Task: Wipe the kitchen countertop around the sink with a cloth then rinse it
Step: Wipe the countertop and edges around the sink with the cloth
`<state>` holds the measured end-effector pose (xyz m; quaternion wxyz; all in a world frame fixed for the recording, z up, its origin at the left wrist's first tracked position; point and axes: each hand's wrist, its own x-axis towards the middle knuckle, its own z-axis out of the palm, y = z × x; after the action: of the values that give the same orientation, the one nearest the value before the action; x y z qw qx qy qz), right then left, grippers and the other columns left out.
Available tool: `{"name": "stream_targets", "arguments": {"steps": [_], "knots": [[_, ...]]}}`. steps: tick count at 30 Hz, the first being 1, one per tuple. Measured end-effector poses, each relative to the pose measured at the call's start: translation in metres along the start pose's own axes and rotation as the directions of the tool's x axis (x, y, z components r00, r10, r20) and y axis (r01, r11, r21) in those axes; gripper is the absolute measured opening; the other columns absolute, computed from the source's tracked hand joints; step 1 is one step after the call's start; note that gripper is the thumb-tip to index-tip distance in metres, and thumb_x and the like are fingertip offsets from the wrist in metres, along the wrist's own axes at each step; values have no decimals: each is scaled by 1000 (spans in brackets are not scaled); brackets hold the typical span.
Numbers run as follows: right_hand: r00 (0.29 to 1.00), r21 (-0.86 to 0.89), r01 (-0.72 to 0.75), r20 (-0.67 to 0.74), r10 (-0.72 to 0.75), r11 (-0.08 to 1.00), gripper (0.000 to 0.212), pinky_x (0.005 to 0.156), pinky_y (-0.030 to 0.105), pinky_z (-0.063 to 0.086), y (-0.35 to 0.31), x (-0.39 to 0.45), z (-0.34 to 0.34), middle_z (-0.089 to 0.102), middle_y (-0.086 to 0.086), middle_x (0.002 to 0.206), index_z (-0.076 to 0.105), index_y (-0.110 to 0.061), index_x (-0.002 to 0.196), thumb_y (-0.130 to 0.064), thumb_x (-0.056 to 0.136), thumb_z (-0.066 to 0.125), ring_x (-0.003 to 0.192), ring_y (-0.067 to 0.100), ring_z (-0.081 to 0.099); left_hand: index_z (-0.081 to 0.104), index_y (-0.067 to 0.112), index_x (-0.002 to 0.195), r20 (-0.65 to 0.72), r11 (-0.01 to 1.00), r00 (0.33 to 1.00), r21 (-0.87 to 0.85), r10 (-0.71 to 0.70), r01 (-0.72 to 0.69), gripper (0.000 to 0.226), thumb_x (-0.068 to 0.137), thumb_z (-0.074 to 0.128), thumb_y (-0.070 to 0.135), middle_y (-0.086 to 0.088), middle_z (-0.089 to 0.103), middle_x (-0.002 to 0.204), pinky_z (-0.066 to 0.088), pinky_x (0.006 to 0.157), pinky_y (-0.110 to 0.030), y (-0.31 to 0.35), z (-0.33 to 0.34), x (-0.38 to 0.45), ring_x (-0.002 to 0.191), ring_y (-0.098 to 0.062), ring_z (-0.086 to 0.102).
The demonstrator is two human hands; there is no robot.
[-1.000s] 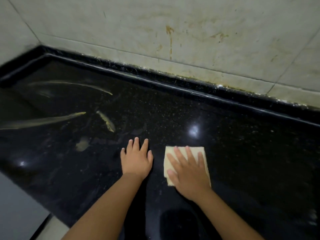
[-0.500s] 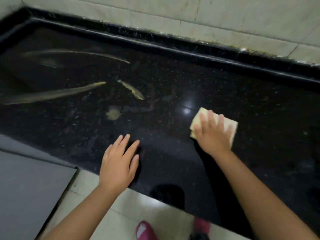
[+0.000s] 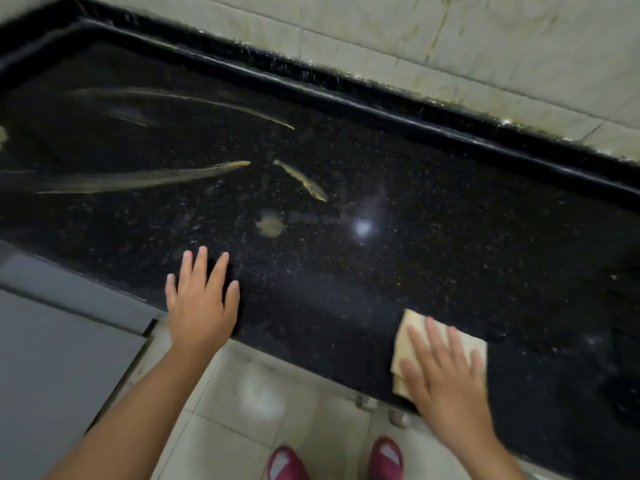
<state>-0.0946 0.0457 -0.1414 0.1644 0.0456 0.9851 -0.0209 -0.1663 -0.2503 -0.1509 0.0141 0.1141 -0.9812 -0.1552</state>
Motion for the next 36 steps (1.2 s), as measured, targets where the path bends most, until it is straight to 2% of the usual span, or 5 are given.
{"name": "stream_targets", "arguments": {"steps": [5, 12, 18, 27, 36], "knots": [[955, 160, -295, 84, 285, 942, 52, 115, 50, -2, -14, 45, -32, -15, -8, 156, -3, -33, 147, -43, 99, 13, 144, 22, -15, 57, 3, 122, -59, 999, 998, -28, 21, -23, 58, 85, 27, 36, -22, 52, 131, 29, 101, -60, -1, 6, -3, 126, -40, 44], [969, 51, 246, -33, -245, 968, 74, 112, 51, -2, -159, 59, -8, 15, -3, 156, 20, -34, 145, -54, 79, -6, 144, 30, 8, 64, 5, 114, -21, 1000, 1000, 16, 17, -16, 55, 80, 30, 33, -18, 59, 125, 35, 98, -58, -5, 6, 2, 120, -36, 52], [955, -53, 296, 18, -295, 954, 54, 102, 43, 18, -76, 19, 6, 57, -6, 131, 40, -35, 128, -52, 95, 1, 124, 20, 35, 64, 5, 114, -19, 1000, 999, -4, 27, -27, 55, 80, 30, 33, -19, 58, 125, 34, 98, -58, -6, 6, 2, 120, -37, 51], [979, 182, -201, 11, 203, 963, 51, 114, 51, -4, -47, 165, -69, -10, -8, 157, 1, -33, 147, -43, 99, 15, 144, 24, -12, 65, 5, 111, -52, 1000, 998, -13, 22, -23, 54, 78, 32, 33, -18, 60, 123, 34, 98, -58, -7, 9, 3, 118, -37, 53], [949, 100, 314, -14, -315, 944, 53, 113, 51, -7, -166, 162, -46, -6, -11, 157, 6, -33, 147, -48, 97, 12, 144, 23, -12, 66, 7, 110, -109, 1000, 994, -5, 13, -14, 53, 79, 33, 34, -16, 61, 123, 32, 100, -52, -10, 16, 5, 118, -34, 54]]}}
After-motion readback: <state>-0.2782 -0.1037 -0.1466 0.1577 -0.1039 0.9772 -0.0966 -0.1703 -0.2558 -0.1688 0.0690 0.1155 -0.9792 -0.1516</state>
